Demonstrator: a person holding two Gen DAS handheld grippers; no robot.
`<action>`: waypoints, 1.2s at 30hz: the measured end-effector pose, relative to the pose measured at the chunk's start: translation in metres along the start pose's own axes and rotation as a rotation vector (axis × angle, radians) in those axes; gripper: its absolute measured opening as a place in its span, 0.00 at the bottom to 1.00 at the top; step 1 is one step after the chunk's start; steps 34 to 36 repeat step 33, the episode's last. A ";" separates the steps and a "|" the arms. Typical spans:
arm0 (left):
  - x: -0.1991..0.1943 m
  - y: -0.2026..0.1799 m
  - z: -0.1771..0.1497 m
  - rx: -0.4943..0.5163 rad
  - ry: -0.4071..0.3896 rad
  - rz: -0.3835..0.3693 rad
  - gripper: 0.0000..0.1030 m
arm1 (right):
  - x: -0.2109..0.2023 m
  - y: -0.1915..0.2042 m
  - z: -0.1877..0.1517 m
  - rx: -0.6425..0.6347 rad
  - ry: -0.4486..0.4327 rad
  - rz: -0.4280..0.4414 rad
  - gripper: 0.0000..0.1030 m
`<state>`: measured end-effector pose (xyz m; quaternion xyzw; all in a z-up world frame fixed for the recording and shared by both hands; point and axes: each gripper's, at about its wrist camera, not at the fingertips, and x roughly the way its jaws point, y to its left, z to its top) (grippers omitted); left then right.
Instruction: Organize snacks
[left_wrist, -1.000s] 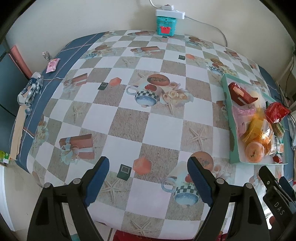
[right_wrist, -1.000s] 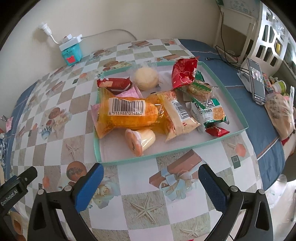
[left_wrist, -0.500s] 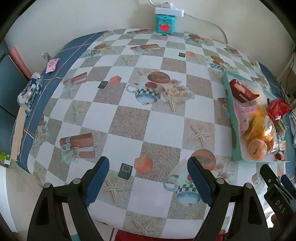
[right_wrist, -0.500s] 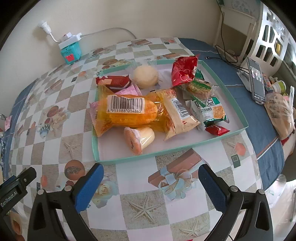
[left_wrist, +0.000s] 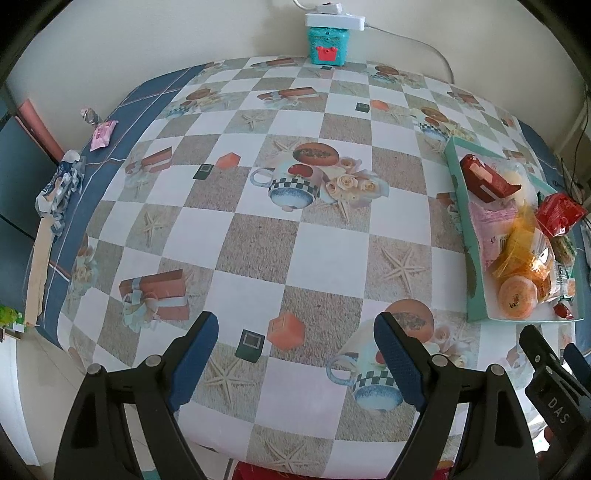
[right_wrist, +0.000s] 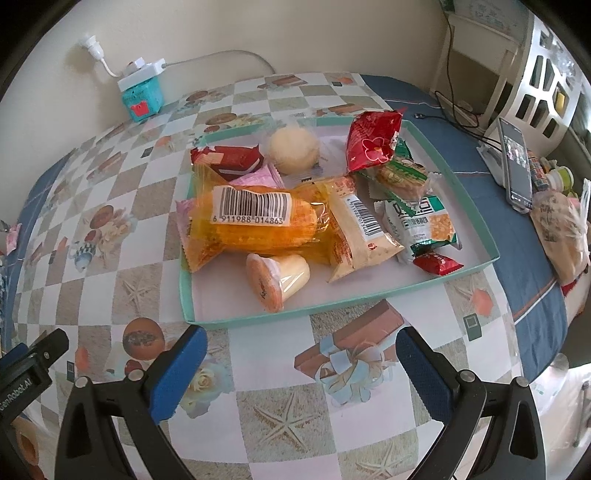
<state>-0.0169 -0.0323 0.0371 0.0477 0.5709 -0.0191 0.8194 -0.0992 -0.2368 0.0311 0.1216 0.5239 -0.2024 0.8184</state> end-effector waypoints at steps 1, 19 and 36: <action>0.000 0.000 0.000 0.001 0.001 0.001 0.84 | 0.001 0.000 0.000 -0.001 0.001 -0.001 1.00; 0.005 0.001 0.003 0.017 0.007 0.014 0.84 | 0.004 0.002 0.001 -0.012 0.003 -0.011 1.00; -0.009 -0.008 0.003 0.049 -0.069 0.010 0.84 | 0.006 0.001 0.000 -0.012 0.005 -0.009 1.00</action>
